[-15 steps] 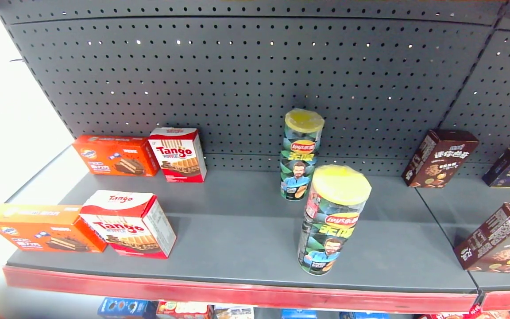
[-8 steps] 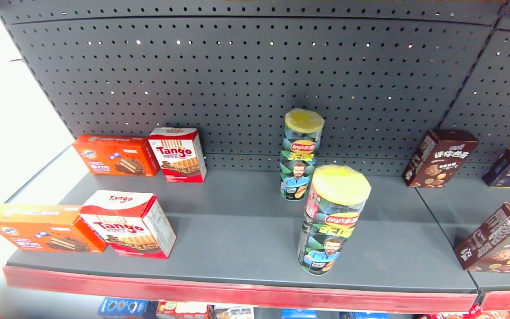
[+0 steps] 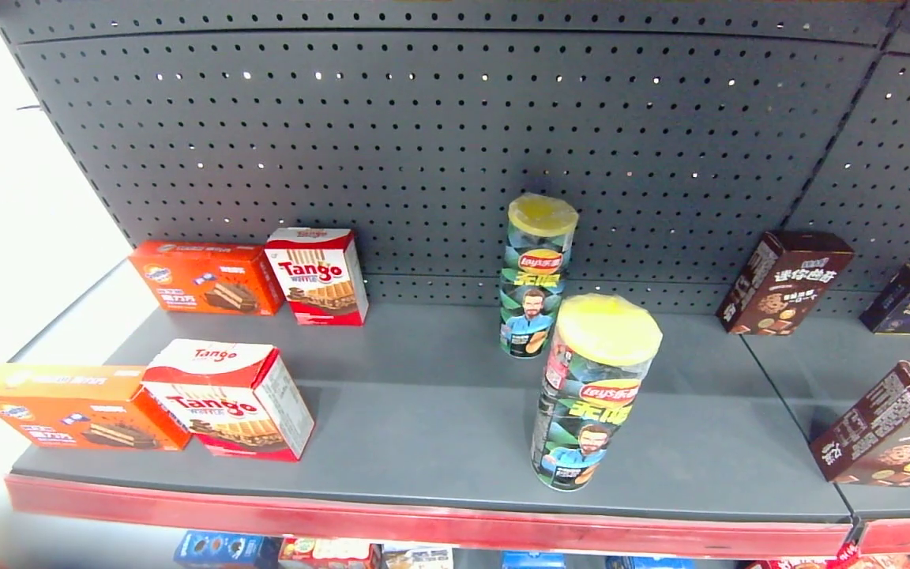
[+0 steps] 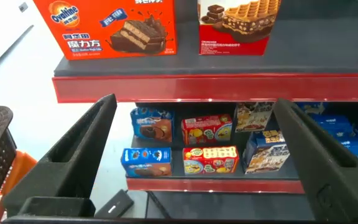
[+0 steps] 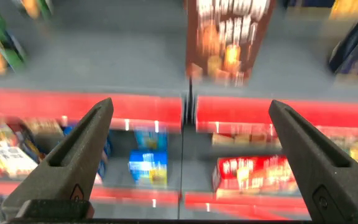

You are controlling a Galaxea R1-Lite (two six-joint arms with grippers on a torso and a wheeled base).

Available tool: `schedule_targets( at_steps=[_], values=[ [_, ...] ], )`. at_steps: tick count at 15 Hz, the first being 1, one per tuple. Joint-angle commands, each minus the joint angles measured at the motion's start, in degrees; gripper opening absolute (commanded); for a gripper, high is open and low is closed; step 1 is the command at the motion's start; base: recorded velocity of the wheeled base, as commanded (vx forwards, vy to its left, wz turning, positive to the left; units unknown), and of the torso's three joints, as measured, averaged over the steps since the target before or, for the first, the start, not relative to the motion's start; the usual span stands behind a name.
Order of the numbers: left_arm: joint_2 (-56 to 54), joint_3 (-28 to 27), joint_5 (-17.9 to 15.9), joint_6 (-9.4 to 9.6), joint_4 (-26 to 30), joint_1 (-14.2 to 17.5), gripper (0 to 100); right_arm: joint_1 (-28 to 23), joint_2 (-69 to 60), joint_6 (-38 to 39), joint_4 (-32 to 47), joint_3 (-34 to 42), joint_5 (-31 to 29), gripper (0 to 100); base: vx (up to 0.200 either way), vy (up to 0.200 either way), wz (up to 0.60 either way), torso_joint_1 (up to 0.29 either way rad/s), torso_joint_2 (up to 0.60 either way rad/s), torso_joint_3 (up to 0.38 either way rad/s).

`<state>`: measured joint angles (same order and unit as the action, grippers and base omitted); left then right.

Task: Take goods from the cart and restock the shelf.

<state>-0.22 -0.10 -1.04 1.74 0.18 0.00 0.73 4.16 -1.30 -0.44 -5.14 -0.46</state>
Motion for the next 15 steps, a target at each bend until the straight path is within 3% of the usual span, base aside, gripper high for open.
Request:
schedule_targets(
  at_steps=[1, 3, 4, 8, 12, 15],
  values=[
    [0.22, 0.01, -0.11, 0.01, -0.01, 0.00, 100, 4.45, 23.35, -4.41, -1.06, -16.83, 7.49, 100, 0.000, 0.000, 0.00, 0.000, 0.00, 0.000],
    [0.22, 0.01, -0.02, -0.16, -0.01, 0.00, 100, 7.18, 34.16, -5.90, -1.76, -22.10, 9.78, 100, 0.000, 0.000, 0.00, 0.000, 0.00, 0.000],
    [0.22, 0.01, -0.02, -0.16, -0.01, 0.00, 100, 10.96, 39.26, -5.99, -1.76, -25.00, 9.43, 100, 0.000, 0.000, 0.00, 0.000, 0.00, 0.000],
    [0.22, 0.01, 0.07, -0.25, 0.08, 0.00, 100, 20.45, 50.95, -7.31, -4.83, -26.94, 8.72, 100, 0.000, 0.000, 0.00, 0.000, 0.00, 0.000],
    [0.22, 0.01, -0.19, -0.25, 0.08, 0.00, 100, 26.08, 57.28, -8.80, -6.33, -27.73, 4.59, 100, 0.000, 0.000, 0.00, 0.000, 0.00, 0.000],
    [0.22, 0.01, -0.28, -0.25, 0.08, -0.18, 100, 26.87, 61.50, -9.07, -6.50, -28.25, 4.51, 100, 0.000, 0.000, 0.00, 0.000, 0.00, 0.000]
  ],
)
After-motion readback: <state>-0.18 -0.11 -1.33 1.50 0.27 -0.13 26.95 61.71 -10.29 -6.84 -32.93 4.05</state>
